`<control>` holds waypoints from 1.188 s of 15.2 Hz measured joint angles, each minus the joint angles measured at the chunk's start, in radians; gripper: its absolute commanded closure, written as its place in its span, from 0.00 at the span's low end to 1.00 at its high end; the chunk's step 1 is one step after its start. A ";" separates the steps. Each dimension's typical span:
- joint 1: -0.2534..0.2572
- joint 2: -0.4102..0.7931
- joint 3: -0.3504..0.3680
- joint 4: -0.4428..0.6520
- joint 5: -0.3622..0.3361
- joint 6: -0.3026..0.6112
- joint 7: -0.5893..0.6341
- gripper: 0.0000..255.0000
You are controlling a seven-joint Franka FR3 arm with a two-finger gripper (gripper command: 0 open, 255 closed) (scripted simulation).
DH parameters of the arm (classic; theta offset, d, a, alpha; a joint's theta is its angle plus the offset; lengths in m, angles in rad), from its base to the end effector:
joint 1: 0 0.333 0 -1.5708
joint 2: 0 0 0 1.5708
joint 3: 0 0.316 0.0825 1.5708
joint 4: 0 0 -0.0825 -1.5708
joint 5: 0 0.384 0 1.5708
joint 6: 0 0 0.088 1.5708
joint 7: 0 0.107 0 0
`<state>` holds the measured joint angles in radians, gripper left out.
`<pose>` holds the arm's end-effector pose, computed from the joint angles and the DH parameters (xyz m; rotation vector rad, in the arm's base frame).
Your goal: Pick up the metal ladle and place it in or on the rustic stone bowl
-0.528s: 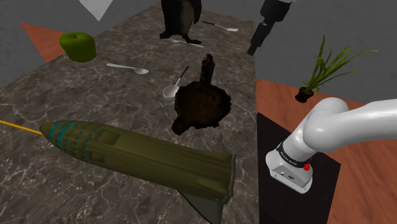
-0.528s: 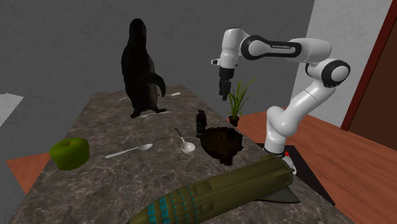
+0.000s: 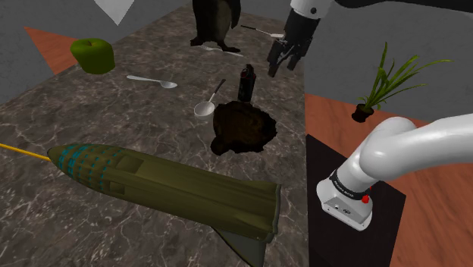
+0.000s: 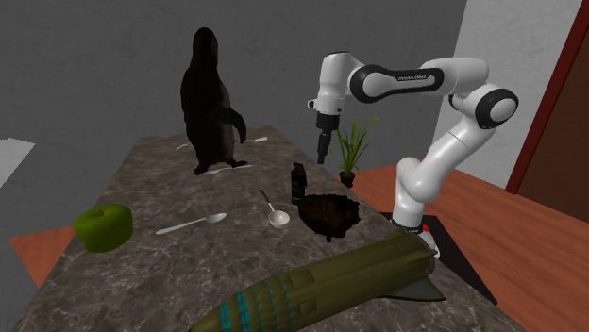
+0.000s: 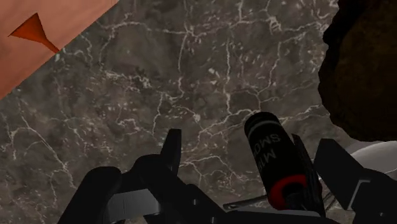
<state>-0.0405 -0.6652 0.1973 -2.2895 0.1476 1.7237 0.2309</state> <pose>0.3509 0.0861 0.5907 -3.0919 0.1948 -0.1313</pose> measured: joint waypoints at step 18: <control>-0.193 0.584 0.379 0.294 -0.053 0.302 1.122 0.00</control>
<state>-0.2336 -0.0808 0.5766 -1.9953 0.0951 2.0257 1.3533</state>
